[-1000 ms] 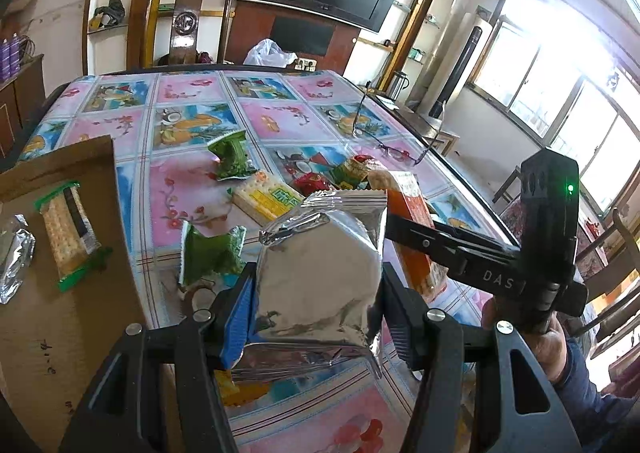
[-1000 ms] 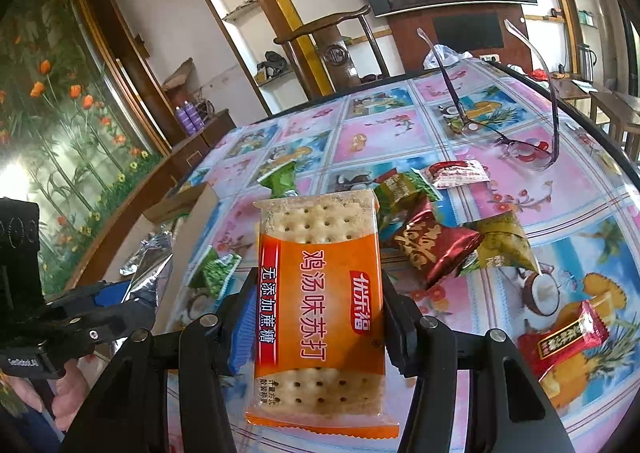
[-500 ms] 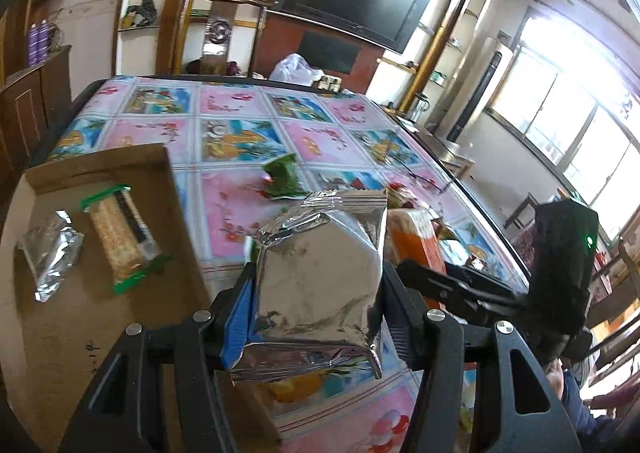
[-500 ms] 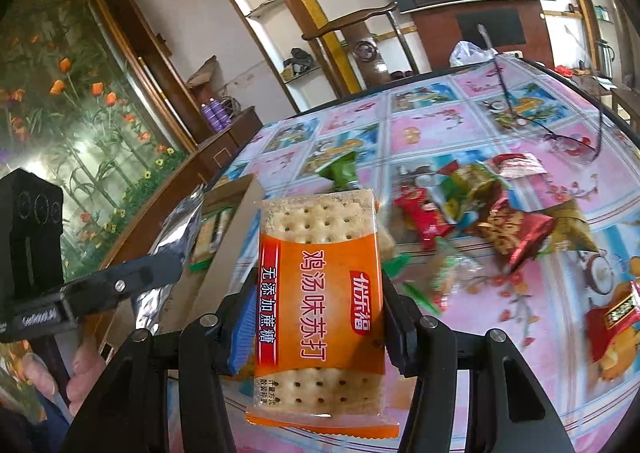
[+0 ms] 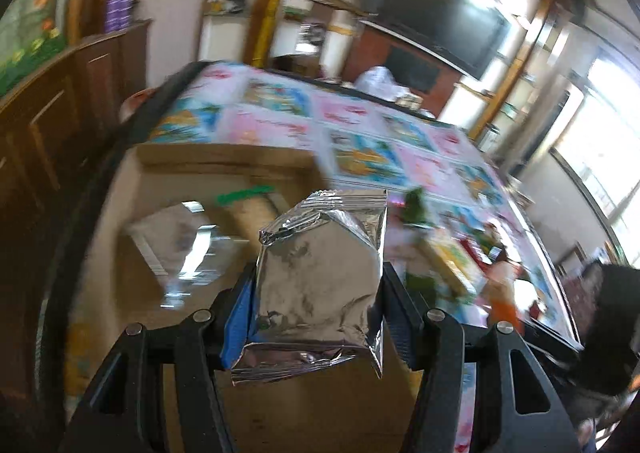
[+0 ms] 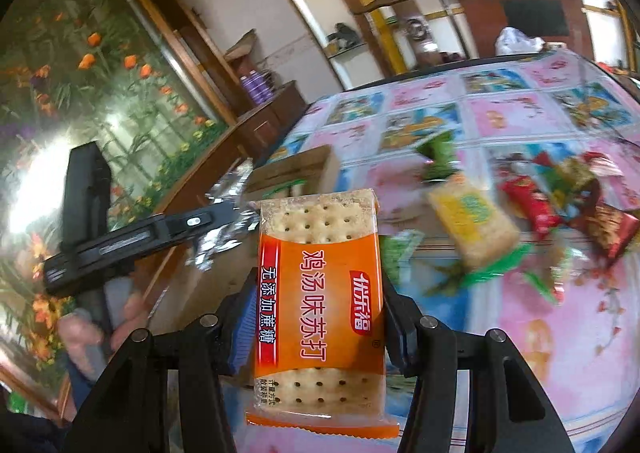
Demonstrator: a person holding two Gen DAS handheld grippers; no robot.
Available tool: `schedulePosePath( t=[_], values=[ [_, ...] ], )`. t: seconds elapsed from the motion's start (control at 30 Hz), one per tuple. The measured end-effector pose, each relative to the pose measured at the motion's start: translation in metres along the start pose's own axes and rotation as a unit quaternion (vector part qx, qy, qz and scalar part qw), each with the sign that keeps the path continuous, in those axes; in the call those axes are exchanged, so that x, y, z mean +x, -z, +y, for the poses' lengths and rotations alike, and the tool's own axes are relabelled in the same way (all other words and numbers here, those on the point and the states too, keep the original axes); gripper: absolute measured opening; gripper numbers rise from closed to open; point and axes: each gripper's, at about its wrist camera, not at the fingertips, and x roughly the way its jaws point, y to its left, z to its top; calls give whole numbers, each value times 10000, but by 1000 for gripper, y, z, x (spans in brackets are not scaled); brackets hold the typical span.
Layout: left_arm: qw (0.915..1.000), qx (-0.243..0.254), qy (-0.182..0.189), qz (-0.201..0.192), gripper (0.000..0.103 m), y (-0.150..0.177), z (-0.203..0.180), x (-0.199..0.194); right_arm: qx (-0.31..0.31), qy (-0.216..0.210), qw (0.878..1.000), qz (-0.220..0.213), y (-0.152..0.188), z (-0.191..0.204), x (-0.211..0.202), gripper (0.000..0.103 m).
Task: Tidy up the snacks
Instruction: 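Carry the foil bag with the left gripper while the right carries crackers to the box, then lower both packets into the cardboard box and open both grippers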
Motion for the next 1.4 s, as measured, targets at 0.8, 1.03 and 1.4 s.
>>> schedulePosePath(
  t=[0.8,1.03,1.4],
  values=[
    [9870,-722,-1388,373,58,-2,72,14,-869,48,9922,888,3,79,114,59],
    [9867,-678,-1432,364,58,-1,70,13,-1081,308,9898,876,8,76,121,58],
    [9896,-511,-1296,354,58,-1,60,15,-976,120,9927,702,7,70,104,61]
  ],
)
